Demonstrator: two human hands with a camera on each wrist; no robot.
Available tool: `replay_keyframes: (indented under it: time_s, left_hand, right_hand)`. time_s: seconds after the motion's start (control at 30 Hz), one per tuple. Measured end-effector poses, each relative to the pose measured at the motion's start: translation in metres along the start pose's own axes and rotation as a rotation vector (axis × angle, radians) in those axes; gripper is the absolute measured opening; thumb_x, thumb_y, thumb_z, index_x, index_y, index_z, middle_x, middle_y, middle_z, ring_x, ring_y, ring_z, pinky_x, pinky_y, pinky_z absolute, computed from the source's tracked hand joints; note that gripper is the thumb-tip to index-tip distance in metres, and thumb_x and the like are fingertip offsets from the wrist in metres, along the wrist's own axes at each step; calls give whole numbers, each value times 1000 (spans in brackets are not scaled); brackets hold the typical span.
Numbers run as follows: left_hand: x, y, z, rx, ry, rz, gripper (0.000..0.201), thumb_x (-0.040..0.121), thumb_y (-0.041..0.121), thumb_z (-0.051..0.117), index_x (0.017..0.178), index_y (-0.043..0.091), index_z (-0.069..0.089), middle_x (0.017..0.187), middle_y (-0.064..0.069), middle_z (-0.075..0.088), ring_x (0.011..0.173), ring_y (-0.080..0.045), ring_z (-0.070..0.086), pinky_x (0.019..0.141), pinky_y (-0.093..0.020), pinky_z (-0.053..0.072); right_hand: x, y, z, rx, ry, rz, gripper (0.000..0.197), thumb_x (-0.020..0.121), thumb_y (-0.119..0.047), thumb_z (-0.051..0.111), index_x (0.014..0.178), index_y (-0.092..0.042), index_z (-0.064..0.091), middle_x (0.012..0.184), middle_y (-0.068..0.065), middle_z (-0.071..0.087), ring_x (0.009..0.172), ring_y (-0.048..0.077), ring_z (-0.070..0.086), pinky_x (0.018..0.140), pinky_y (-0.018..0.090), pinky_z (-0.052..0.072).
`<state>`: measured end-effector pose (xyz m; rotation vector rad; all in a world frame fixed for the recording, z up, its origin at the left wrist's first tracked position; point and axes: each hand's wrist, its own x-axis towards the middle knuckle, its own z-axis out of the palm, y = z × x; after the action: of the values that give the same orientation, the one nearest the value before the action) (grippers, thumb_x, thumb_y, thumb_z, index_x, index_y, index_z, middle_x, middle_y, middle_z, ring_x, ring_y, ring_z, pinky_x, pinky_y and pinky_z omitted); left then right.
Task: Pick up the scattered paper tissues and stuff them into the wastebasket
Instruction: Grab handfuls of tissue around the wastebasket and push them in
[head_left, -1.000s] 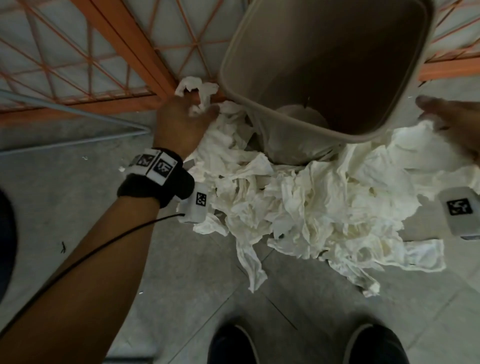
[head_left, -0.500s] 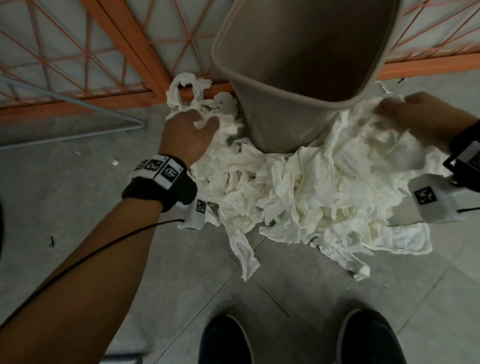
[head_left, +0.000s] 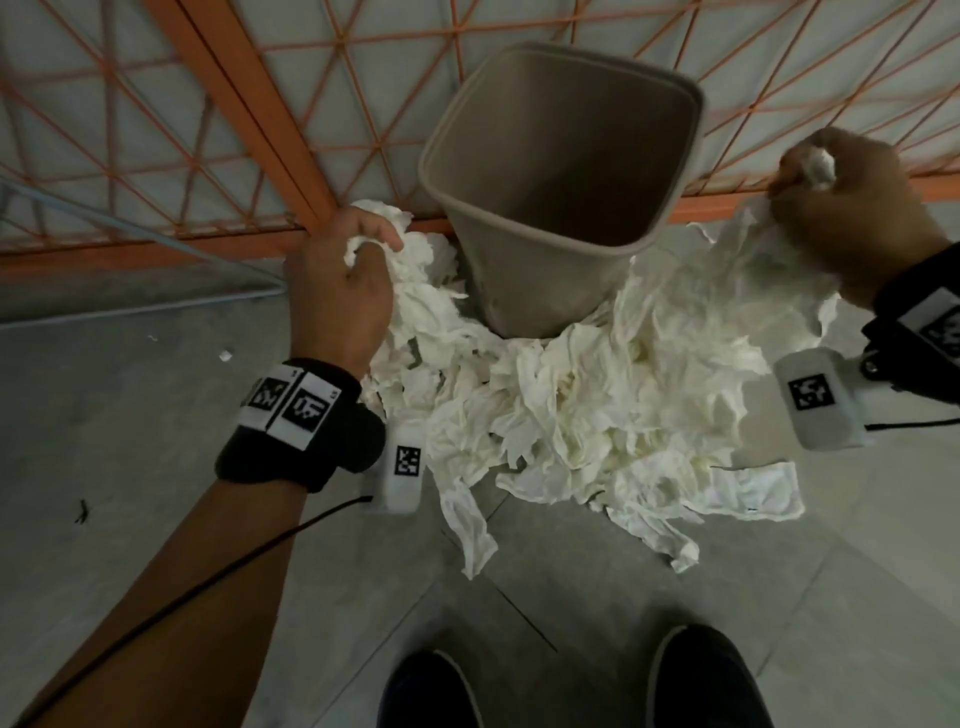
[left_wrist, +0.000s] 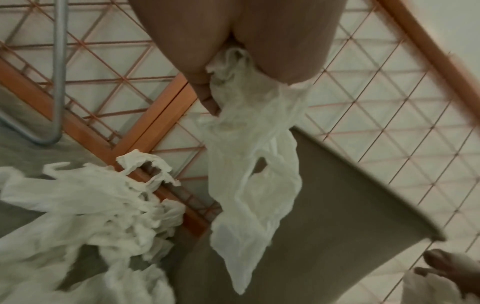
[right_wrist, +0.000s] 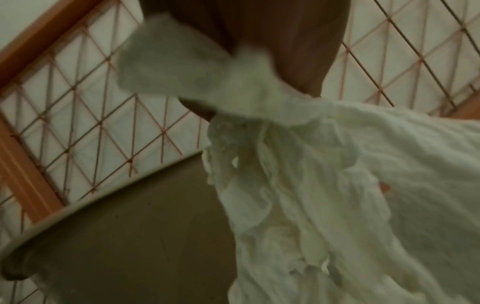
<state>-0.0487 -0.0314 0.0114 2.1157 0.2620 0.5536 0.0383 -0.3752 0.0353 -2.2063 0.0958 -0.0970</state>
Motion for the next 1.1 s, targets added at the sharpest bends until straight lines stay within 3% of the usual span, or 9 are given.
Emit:
replay_keyframes:
  time_s: [0.1,0.2,0.37,0.53,0.7,0.8,0.9,1.0,1.1]
  left_hand:
    - [5,28,-11,-98,-13,-9,16,85,21,58,70,26,54,64,14,56,60,4,49,60,-11,38]
    - [9,54,-19,-19,-127,92,26,74,21,74,74,21,48,81,15,53,81,-4,53,70,-12,40]
    - [29,106,-12,-59,-187,228,16,75,1,57,82,16,56,83,13,61,75,0,56,70,-19,43]
    - [67,150,11,-100,-139,313,22,85,11,52,96,22,67,92,14,67,87,-6,63,84,-27,53]
    - [88,164,40,-55,-162,292,13,90,26,52,99,25,62,110,4,63,101,-13,57,91,-30,45]
    - [88,150,52,-5,-415,110,18,93,38,44,101,30,57,109,7,59,99,-12,54,93,-34,42]
    - [81,136,48,159,-592,115,31,96,37,38,113,34,63,120,13,61,112,-12,54,98,-31,40]
    - [81,120,34,225,-512,184,32,96,35,42,113,31,69,123,13,66,113,-8,58,94,-27,42]
    - [84,99,16,18,-248,234,26,94,32,50,100,22,73,103,10,73,98,-4,66,92,-28,51]
  right_hand:
    - [0,-22,-11,12,59,-68,24,66,-11,47,64,-33,55,90,20,67,82,33,63,74,47,56]
    - [-5,-53,-15,142,79,-104,26,68,-7,45,60,-28,59,72,11,61,69,31,57,62,41,48]
    - [-17,-115,-7,352,-41,-143,16,75,-22,53,63,-21,64,69,3,59,61,11,54,53,21,40]
    - [-2,-170,0,705,-145,-157,27,84,-16,43,62,-16,58,51,-8,48,44,8,44,42,18,34]
    - [19,-180,21,982,-151,-166,23,82,-9,39,67,-11,57,56,-1,51,53,16,52,53,22,42]
    - [33,-159,37,881,-240,-77,19,77,-21,47,76,-13,64,72,3,58,68,21,57,66,30,46]
    - [36,-134,44,520,-391,-56,24,78,-32,57,92,-19,71,96,0,70,93,18,66,87,34,52]
    - [29,-118,39,331,-452,-131,17,91,-22,55,101,-21,69,97,-4,71,89,7,66,80,20,50]
    - [26,-102,25,314,-289,-226,23,90,-14,54,102,-26,70,106,-4,69,89,5,61,77,16,48]
